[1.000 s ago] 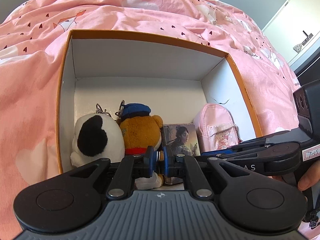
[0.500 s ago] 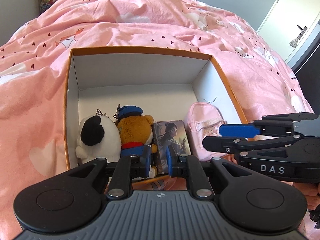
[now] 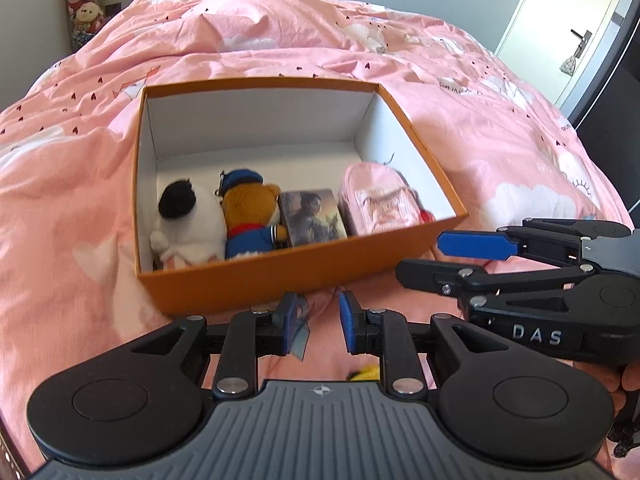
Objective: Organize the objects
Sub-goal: 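Move both tools out of the box toward the white glasses case and tan box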
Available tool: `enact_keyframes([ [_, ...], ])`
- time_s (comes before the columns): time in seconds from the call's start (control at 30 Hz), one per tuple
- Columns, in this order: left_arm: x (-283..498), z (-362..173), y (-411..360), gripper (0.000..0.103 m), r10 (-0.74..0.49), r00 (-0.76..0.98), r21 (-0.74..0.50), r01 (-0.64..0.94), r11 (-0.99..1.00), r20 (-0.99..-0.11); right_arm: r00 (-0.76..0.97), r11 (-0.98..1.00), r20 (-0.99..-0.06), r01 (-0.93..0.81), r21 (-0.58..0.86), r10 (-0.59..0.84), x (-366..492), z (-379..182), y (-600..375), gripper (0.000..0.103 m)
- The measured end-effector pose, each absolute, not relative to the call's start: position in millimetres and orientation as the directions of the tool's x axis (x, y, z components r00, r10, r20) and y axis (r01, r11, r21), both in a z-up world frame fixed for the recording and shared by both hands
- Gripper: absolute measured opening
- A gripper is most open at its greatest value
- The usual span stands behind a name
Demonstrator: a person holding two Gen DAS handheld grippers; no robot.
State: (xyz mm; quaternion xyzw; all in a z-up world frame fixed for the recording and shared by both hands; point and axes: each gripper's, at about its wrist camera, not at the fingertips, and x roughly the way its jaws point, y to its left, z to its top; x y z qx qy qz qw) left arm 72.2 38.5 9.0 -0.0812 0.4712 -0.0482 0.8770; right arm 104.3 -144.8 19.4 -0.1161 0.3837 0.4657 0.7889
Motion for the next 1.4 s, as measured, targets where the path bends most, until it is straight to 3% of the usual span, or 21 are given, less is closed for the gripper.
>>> enact_keyframes([
  [0.4, 34.6, -7.9, 60.2, 0.035, -0.213, 0.425, -0.273, -0.084, 0.958, -0.880, 0.254, 0.595, -0.800, -0.789, 0.154, 0.544, 75.1, -11.8, -172.0, 0.049],
  [0.73, 24.9, -29.8, 39.7, 0.040, -0.247, 0.273, -0.250, 0.025, 0.968, -0.930, 0.120, 0.581, -0.900, -0.797, 0.164, 0.419, 61.2, -41.6, -183.7, 0.044],
  [0.9, 25.6, -42.0, 25.0, 0.040, -0.273, 0.213, -0.259, 0.093, 0.962, -0.938, 0.003, 0.599, -0.915, -0.757, 0.261, 0.403, 63.2, -53.9, -193.7, 0.059],
  [1.23, 28.3, -51.6, 21.1, 0.040, -0.245, 0.192, -0.229, 0.103, 0.968, -0.950, -0.163, 0.604, -0.922, -0.713, 0.356, 0.351, 69.5, -88.6, -183.3, 0.075],
  [1.4, 36.1, -63.5, 25.3, 0.039, -0.261, 0.204, -0.251, 0.074, 0.965, -0.944, -0.153, 0.606, -0.931, -0.722, 0.334, 0.331, 70.3, -98.6, -174.2, 0.073],
])
